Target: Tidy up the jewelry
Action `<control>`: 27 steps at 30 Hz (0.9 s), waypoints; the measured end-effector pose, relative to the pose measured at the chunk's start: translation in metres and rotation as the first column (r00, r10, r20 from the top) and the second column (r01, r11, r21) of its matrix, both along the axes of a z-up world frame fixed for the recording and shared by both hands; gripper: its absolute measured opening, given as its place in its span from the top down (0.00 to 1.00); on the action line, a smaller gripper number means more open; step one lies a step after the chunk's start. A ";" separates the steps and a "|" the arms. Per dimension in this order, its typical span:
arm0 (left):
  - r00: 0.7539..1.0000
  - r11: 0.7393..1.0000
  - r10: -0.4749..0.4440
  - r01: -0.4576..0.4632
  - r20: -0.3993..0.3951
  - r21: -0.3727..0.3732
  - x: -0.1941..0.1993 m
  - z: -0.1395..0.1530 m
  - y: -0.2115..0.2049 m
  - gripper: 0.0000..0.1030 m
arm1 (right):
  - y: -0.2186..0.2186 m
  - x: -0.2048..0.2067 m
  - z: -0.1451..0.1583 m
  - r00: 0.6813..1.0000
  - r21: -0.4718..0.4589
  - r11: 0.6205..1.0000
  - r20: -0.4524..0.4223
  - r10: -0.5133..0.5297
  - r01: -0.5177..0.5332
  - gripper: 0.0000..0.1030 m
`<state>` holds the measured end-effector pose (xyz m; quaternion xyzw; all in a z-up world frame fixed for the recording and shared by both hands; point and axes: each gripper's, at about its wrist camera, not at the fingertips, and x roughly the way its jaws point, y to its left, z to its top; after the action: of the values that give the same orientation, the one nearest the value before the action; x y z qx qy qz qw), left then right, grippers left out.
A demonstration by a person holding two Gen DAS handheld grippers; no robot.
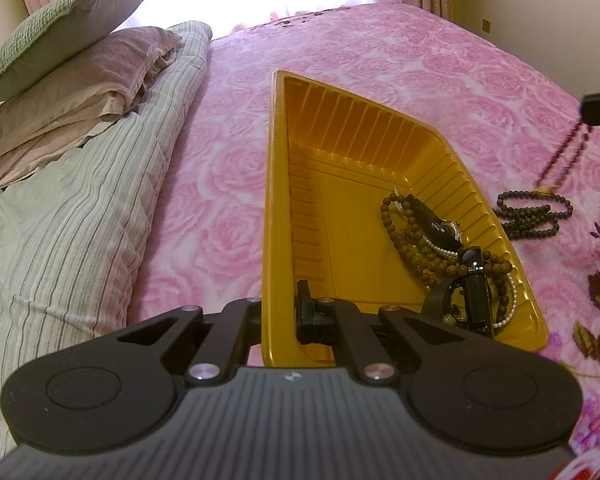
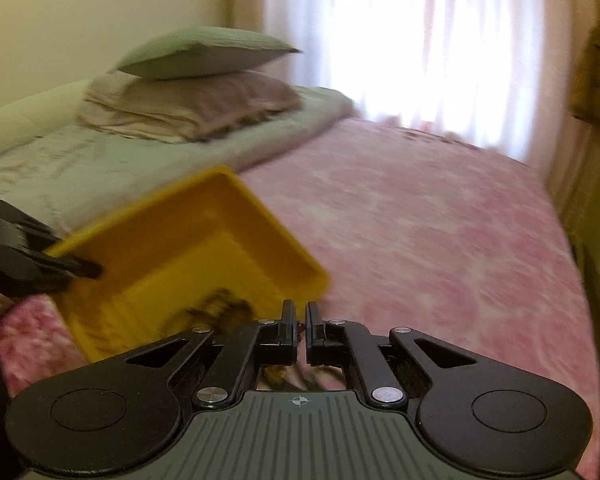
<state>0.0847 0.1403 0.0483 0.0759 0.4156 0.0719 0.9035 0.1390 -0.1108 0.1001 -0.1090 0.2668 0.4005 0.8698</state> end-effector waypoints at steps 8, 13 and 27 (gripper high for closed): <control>1.000 1.000 -0.002 0.002 0.001 -0.011 0.000 -0.001 0.003 0.96 | 0.055 -0.009 0.005 0.993 0.001 0.993 0.021 0.119 -0.119 0.96; 1.000 1.000 -0.002 0.002 0.003 -0.015 0.000 -0.002 0.004 0.96 | 0.073 -0.011 0.005 0.987 -0.008 0.987 0.028 0.159 -0.159 0.96; 1.000 1.000 -0.002 0.002 0.002 -0.017 0.000 -0.002 0.004 0.96 | 0.089 -0.014 0.002 0.979 -0.016 0.979 0.018 0.201 -0.201 0.96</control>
<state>0.0850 0.1444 0.0465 0.0686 0.4150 0.0677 0.9047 0.1252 -0.0214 0.1023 -0.1455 0.2487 0.4833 0.8266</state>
